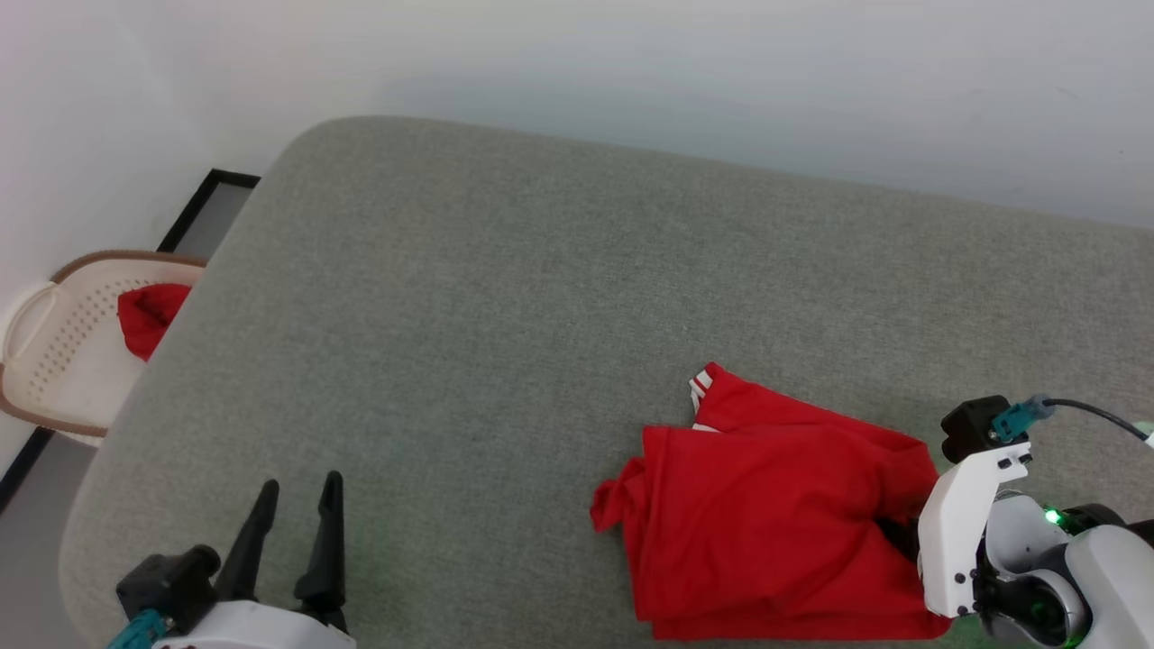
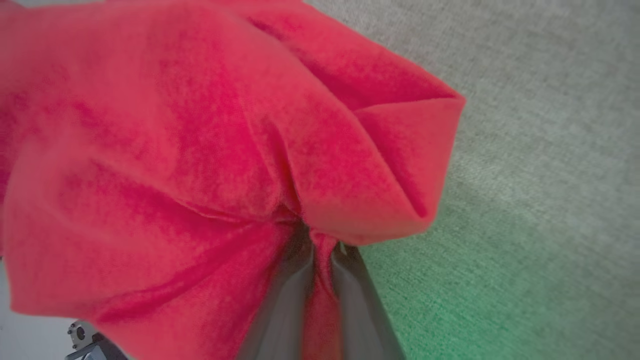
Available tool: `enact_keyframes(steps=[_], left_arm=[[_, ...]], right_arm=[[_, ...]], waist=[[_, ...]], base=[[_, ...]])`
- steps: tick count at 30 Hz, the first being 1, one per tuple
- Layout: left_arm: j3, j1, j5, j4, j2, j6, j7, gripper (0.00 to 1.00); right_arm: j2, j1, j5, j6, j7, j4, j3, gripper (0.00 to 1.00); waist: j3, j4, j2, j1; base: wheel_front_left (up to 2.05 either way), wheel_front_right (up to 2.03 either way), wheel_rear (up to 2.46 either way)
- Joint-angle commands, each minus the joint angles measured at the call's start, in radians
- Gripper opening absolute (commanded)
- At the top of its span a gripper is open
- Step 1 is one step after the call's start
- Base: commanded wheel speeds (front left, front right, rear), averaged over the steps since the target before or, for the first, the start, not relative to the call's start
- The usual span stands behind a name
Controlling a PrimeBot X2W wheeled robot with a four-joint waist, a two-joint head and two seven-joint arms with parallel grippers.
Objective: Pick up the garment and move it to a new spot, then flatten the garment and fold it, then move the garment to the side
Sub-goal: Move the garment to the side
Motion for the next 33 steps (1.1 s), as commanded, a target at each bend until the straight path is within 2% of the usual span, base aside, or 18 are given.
enact_keyframes(steps=[1, 9, 16, 25, 33], left_arm=[[0.004, -0.012, 0.008, 0.006, -0.003, -0.005, -0.005, 1.00], [0.014, -0.012, 0.016, 0.002, 0.001, -0.012, -0.007, 1.00], [0.002, -0.033, 0.031, 0.005, 0.004, -0.022, -0.009, 1.00], [-0.021, -0.093, 0.047, 0.013, 0.006, -0.039, -0.010, 1.00], [-0.033, -0.154, 0.062, 0.016, 0.013, -0.051, -0.009, 1.00]], right_arm=[[-0.013, 0.002, 0.008, 0.000, 0.011, 0.008, 0.014, 0.00], [-0.080, -0.041, 0.020, -0.001, 0.004, -0.034, 0.014, 0.00], [-0.145, -0.073, 0.025, -0.001, 0.020, -0.079, 0.024, 0.00], [-0.218, -0.132, 0.028, -0.001, 0.047, -0.125, 0.030, 0.00], [-0.280, -0.206, 0.037, -0.001, 0.029, -0.140, 0.050, 0.00]], waist=[[-0.003, -0.003, -0.0001, 0.0000], [-0.015, -0.039, -0.0001, 0.0000], [-0.014, -0.099, -0.0001, 0.0000], [0.011, -0.215, -0.0001, 0.0000], [0.046, -0.319, -0.0001, 0.0000]], base=[[0.00, 0.00, 0.00], [0.00, 0.00, 0.00], [0.00, 0.00, 0.00], [0.00, 0.00, 0.00], [0.00, 0.00, 0.00]])
